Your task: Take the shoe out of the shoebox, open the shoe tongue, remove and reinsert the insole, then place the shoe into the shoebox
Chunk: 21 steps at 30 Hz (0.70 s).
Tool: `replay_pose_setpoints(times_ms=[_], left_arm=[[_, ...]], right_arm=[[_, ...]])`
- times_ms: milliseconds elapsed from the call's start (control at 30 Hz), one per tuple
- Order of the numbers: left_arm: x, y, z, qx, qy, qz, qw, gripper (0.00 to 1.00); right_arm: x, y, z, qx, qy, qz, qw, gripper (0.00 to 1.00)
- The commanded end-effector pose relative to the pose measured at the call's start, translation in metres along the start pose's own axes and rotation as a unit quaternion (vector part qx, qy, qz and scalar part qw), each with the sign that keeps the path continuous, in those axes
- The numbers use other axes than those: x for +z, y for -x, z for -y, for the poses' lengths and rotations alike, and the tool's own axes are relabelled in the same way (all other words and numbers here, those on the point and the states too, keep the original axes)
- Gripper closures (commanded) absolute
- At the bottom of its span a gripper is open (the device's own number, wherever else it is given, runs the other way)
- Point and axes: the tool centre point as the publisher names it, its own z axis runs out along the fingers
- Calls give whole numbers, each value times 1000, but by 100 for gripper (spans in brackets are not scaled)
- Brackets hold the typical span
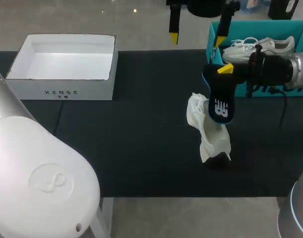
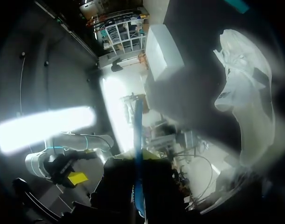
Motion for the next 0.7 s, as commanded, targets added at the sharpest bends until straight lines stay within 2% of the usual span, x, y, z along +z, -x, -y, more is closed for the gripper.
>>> replay_pose_setpoints(times_ms=[33, 200, 700], left_arm=[[0, -1, 0, 0, 1, 0, 1000, 0], [0, -1, 0, 0, 1, 0, 1000, 0], [0, -1, 0, 0, 1, 0, 1000, 0]], right_arm=[[12, 4, -2, 3, -10, 1, 1000, 100], [22, 8, 0, 4, -19, 3, 1000, 100], [22, 9, 0, 5, -19, 4, 1000, 100]])
